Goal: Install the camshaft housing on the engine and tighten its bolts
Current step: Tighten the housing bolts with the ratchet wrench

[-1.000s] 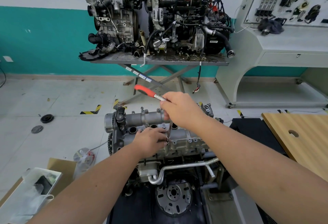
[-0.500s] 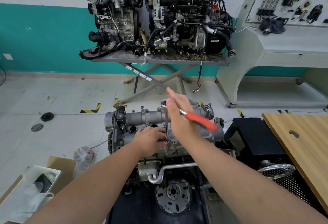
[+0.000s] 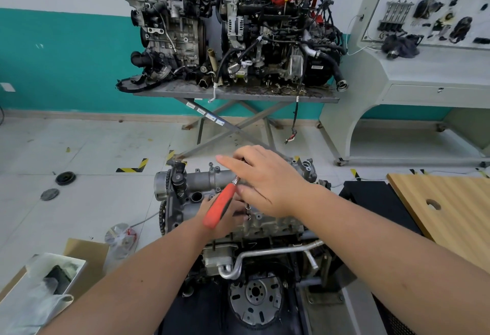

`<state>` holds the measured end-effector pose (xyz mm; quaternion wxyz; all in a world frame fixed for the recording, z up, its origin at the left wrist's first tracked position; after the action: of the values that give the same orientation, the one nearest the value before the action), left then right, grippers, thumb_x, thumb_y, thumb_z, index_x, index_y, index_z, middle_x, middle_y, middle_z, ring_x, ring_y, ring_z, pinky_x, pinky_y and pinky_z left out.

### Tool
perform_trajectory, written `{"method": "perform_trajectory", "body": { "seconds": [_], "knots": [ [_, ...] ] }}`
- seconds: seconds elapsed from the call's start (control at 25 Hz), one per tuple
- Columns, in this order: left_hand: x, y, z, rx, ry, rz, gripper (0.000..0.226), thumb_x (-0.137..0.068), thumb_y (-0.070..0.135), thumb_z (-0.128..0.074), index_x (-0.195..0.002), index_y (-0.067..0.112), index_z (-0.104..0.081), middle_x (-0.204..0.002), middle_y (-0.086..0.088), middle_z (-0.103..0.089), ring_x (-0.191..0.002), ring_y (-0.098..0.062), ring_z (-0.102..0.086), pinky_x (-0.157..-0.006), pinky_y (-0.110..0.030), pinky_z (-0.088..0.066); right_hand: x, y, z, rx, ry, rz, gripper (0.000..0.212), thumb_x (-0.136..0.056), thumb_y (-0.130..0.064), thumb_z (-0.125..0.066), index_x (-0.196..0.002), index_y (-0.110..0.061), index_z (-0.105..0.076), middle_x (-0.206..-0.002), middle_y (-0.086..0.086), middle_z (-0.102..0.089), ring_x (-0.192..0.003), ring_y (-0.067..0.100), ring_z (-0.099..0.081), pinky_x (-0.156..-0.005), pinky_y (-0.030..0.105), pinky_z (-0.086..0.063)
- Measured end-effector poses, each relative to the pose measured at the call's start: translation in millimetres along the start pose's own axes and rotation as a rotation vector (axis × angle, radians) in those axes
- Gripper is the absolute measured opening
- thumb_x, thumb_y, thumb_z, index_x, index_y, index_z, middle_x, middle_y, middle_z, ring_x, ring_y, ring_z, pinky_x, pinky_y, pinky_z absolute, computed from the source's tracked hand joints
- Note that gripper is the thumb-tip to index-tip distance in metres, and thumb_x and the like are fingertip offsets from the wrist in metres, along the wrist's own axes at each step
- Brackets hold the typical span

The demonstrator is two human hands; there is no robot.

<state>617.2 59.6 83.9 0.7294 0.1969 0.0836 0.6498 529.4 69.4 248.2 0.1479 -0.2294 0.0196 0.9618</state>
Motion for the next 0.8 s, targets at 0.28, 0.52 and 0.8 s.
{"method": "perform_trajectory", "body": {
  "seconds": [0.28,0.52,0.8],
  "knots": [
    [4,3,5,-0.045,-0.008,0.02,0.023,-0.098,0.045,-0.054,-0.114,0.039,-0.069,-0.142,0.029,-0.045,-0.127,-0.015,-0.041,-0.108,-0.045,-0.024,-11,15,4,-0.092,-0.177,-0.225,0.041,-0.106,-0.033,-0.038,-0.142,-0.019,-0.052,-0.111,0.0,-0.059,-0.09,0.012,-0.052,-0.075,0.034,-0.046],
    [2,-5,-1,-0.017,-0.043,0.038,0.023,-0.097,0.05,-0.053,-0.114,0.045,-0.067,-0.148,0.031,-0.038,-0.13,-0.017,-0.038,-0.111,-0.052,-0.026,4,36,-24,-1.43,-0.014,-1.188,0.014,-0.096,-0.007,-0.047,-0.083,-0.008,-0.051,-0.058,0.0,-0.062,-0.06,0.019,-0.07,-0.072,0.035,-0.049],
    [2,-4,0,-0.021,-0.023,0.018,0.025,-0.096,0.046,-0.055,-0.118,0.044,-0.067,-0.141,0.031,-0.044,-0.125,-0.016,-0.043,-0.107,-0.051,-0.031,32,26,-41,-1.448,0.518,-1.009,0.031,-0.095,-0.057,-0.05,-0.116,-0.037,-0.062,-0.11,-0.002,-0.07,-0.091,0.014,-0.058,-0.079,0.031,-0.046]
  ]
}}
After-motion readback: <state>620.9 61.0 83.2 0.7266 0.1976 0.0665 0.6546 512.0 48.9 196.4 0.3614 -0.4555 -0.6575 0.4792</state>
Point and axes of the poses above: each hand's wrist, its own x-axis away from the middle knuckle, its own z-axis out of the back of the hand, y = z × x, the point moved 7 cm from there along -x, towards the middle knuckle
